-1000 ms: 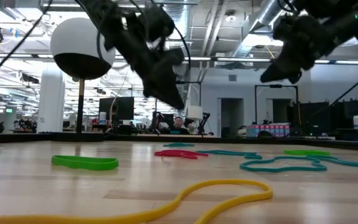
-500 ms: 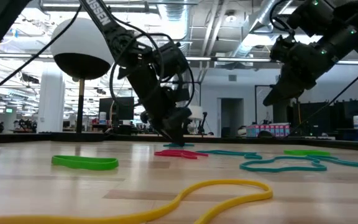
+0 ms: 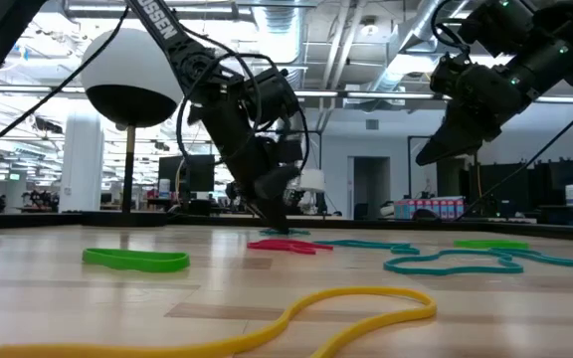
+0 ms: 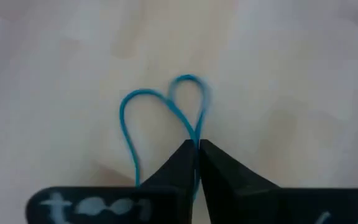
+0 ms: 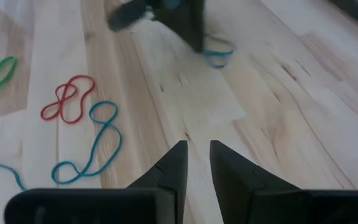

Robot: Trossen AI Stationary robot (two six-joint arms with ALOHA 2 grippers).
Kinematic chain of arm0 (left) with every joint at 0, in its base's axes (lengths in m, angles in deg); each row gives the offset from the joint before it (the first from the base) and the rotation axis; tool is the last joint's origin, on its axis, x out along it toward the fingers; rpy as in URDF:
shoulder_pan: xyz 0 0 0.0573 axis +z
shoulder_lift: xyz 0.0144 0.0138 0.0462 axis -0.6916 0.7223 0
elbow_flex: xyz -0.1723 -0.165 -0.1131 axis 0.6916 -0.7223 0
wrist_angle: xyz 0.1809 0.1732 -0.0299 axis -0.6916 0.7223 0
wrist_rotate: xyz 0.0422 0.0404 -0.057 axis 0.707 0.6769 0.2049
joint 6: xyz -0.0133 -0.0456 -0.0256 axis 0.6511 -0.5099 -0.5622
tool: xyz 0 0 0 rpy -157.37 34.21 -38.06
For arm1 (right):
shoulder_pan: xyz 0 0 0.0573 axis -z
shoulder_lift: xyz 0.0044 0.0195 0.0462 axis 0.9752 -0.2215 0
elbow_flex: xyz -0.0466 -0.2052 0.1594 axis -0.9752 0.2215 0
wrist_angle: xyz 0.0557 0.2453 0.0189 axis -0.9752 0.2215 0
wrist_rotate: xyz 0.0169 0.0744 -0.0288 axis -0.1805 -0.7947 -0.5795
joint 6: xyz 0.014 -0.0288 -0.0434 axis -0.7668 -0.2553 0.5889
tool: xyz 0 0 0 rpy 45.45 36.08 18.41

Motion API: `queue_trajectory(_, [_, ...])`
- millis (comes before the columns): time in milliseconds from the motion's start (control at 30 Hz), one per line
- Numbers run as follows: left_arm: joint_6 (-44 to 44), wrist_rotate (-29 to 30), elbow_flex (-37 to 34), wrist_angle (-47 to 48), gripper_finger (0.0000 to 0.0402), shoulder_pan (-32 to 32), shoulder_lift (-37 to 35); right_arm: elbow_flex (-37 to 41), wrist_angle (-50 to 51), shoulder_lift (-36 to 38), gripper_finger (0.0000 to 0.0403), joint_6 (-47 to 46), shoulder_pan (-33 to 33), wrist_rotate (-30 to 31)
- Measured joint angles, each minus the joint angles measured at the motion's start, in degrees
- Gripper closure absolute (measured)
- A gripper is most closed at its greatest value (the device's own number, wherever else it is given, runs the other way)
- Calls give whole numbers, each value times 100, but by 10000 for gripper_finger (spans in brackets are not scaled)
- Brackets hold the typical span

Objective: Pick and place items into bin
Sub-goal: Put the blue rubber band into the bin

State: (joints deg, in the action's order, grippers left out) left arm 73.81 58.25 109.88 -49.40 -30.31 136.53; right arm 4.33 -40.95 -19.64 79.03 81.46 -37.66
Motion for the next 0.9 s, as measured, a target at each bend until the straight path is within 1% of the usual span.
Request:
queue_trajectory(100, [156, -816, 155, 743, 399, -97, -464, -2, -39, 0, 339, -29, -4, 0])
queue_trajectory(200, [354, -1329, 284, 1770, 400, -283, -1100, -2, -38, 0, 339, -139, -4, -2])
queue_trajectory(300, [396, -1519, 340, 2798, 401, -670, -1803, -2, -36, 0, 339, -140, -4, -1])
queue_trajectory(367, [274, -1494, 355, 3375, 401, -1108, -2313, -2, -36, 0, 339, -142, -4, -2])
queue_trajectory(467, [-289, -1058, 350, 3984, 401, -1973, -2886, -2, -36, 0, 339, -142, -4, -2])
queue_trajectory(533, [-879, -724, 350, 4096, 401, -2641, -3151, -2, -36, 0, 339, -142, -4, -2])
queue_trajectory(600, [-1667, -420, 352, 4076, 401, -3353, -3279, -2, -36, 0, 339, -144, -4, -2])
queue_trajectory(700, [-2749, 156, 352, 4069, 401, -4387, -3238, -2, -36, 0, 339, -146, -4, -2])
queue_trajectory(767, [-3361, 608, 352, 4057, 401, -4960, -3082, -2, -36, 0, 339, -157, -4, -2])
queue_trajectory(833, [-3960, 925, 350, 4059, 401, -5438, -2848, -2, -36, 0, 339, -214, -9, -8])
queue_trajectory(900, [-4509, 1071, 350, 4056, 401, -5804, -2624, -7, -41, -42, 339, -394, -9, -9])
